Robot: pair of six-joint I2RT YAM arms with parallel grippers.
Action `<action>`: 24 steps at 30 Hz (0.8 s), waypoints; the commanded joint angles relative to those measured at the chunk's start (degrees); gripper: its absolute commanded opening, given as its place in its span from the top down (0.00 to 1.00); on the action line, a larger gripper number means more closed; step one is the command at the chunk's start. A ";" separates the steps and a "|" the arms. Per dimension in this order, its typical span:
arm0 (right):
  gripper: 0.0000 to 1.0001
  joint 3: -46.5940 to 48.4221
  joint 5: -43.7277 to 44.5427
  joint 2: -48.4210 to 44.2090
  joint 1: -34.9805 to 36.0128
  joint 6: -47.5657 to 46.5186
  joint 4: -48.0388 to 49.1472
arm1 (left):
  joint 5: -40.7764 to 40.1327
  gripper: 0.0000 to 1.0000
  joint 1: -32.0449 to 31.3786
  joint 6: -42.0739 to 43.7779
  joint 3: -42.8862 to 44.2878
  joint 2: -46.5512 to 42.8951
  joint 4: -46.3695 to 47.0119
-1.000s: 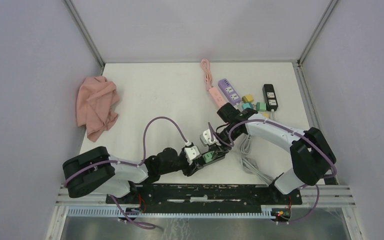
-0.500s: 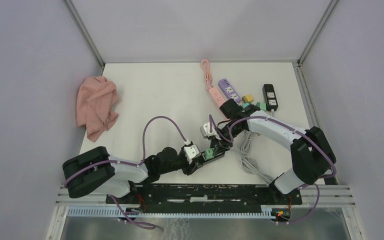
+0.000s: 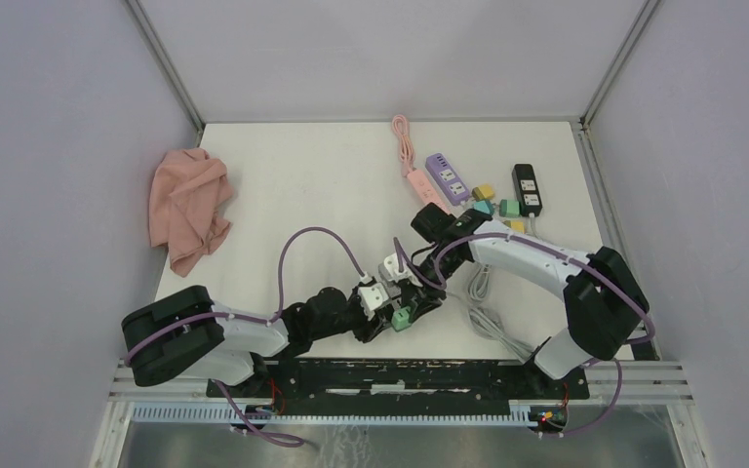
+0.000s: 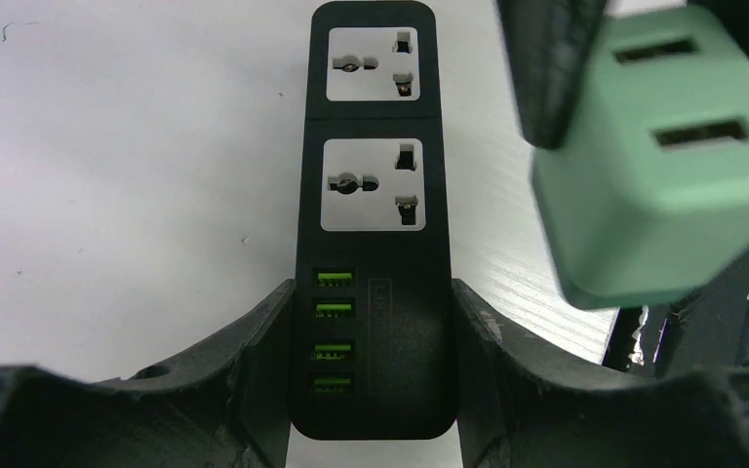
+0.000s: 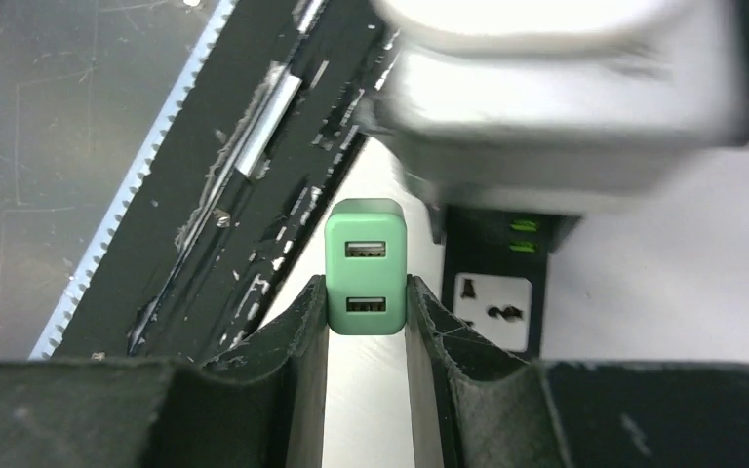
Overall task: Pull the plug off the socket
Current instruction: Remove the plug from the socket, then place the plug at the center of the board.
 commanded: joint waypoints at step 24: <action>0.84 -3.91 35.42 -3.02 -42.65 64.55 38.78 | -1.73 0.97 0.07 -2.29 0.56 -3.96 2.98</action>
